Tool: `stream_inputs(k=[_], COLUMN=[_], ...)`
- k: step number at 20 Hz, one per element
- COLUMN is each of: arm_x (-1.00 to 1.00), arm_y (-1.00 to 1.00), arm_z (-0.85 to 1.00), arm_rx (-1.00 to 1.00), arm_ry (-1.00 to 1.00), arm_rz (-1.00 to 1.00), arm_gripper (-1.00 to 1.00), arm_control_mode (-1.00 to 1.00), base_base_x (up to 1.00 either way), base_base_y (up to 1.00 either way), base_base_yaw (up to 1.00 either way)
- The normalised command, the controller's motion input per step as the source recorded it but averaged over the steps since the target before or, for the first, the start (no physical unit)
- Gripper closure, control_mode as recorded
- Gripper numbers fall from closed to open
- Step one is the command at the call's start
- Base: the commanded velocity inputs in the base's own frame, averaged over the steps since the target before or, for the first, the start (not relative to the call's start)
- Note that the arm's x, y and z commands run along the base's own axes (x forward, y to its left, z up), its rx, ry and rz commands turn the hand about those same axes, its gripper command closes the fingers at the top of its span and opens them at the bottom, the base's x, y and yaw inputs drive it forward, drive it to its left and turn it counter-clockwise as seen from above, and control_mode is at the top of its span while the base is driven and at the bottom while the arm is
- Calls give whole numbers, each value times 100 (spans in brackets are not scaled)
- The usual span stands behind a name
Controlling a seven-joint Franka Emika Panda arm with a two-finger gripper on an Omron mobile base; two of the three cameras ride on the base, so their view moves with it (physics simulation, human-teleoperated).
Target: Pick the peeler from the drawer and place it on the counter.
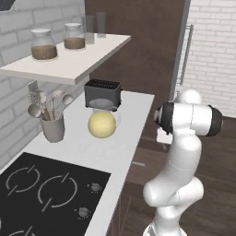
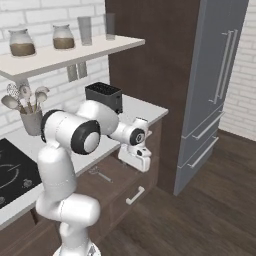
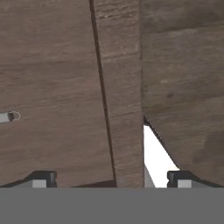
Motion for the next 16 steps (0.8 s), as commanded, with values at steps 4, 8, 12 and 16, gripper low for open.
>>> stream_inputs(k=[4,8,12,16], arm_x=[-23,-45,-47,-64], arm_y=[0,0,-29,-94], arm_z=[-57,-64,-48,-12], arm_rx=[-5,-4,-4,-1], arm_ry=[-9,-4,-15,-19], arm_rz=[0,0,0,2], arm_gripper=[-100,-100,-100,-100], arm_control_mode=[-100,-100,-100,-100], base_base_x=[0,0,0,0], base_base_y=[0,0,0,0], base_base_yaw=[0,0,0,0])
